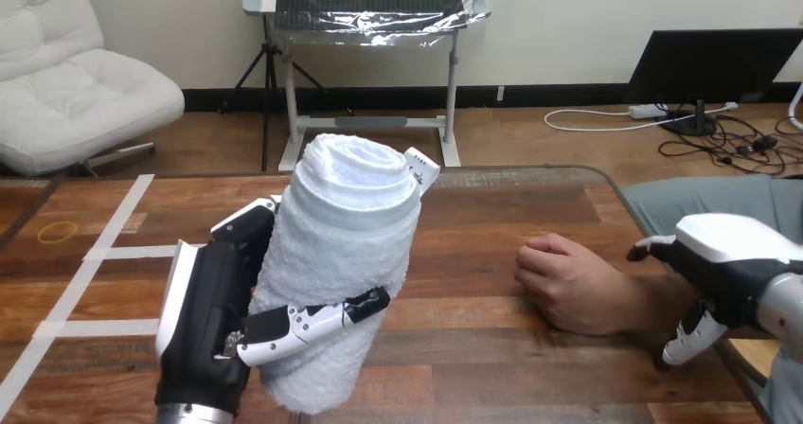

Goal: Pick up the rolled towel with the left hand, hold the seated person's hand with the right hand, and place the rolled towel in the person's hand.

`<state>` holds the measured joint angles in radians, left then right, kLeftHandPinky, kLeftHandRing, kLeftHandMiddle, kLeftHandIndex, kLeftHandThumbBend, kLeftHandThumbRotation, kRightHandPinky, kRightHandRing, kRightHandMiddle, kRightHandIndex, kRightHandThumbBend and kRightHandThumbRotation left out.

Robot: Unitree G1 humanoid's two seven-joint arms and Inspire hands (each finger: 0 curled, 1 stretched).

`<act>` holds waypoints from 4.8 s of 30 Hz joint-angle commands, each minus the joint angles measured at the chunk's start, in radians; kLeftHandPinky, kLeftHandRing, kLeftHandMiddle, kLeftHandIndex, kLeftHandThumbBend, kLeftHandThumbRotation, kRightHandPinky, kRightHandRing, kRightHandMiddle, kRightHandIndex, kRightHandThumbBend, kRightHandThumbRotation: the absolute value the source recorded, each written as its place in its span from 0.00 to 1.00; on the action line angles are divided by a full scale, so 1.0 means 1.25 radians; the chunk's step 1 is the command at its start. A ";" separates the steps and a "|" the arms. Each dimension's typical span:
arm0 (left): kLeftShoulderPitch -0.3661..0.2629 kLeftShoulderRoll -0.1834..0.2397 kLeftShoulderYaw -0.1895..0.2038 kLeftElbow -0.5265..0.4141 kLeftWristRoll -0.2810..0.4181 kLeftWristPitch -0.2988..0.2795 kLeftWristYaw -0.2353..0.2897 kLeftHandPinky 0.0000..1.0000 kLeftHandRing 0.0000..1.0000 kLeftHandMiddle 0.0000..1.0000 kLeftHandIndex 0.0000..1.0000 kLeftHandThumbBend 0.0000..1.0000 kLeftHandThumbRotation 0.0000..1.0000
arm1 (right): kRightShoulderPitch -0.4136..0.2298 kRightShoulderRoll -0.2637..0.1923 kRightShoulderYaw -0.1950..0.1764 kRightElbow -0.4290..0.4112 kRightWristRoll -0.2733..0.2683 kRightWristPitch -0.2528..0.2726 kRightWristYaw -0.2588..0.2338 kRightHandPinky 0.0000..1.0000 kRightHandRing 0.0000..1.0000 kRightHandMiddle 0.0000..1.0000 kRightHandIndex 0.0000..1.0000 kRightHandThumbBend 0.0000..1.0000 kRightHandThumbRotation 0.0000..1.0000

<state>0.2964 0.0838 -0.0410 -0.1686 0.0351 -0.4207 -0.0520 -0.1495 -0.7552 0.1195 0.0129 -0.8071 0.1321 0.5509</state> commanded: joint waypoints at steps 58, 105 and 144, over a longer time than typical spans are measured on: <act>-0.014 0.017 0.038 -0.042 -0.018 -0.028 -0.019 0.46 0.46 0.47 0.54 0.61 0.00 | -0.149 0.001 0.096 0.150 -0.046 0.033 -0.027 0.93 0.95 0.94 0.89 0.62 0.24; -0.116 0.046 0.052 0.024 -0.007 0.023 -0.044 0.44 0.45 0.47 0.55 0.61 0.05 | -0.208 0.029 0.155 0.330 -0.011 -0.032 -0.115 0.47 0.52 0.60 0.68 0.62 0.16; -0.353 0.027 0.026 0.265 0.072 0.083 0.001 0.38 0.41 0.44 0.53 0.63 0.04 | -0.181 0.022 0.133 0.343 0.029 -0.064 -0.247 0.23 0.31 0.41 0.45 0.59 0.01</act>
<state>-0.0261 0.1329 0.0045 0.1484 0.1220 -0.3045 -0.0697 -0.3530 -0.7336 0.3147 0.4734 -0.7977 0.0575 0.2795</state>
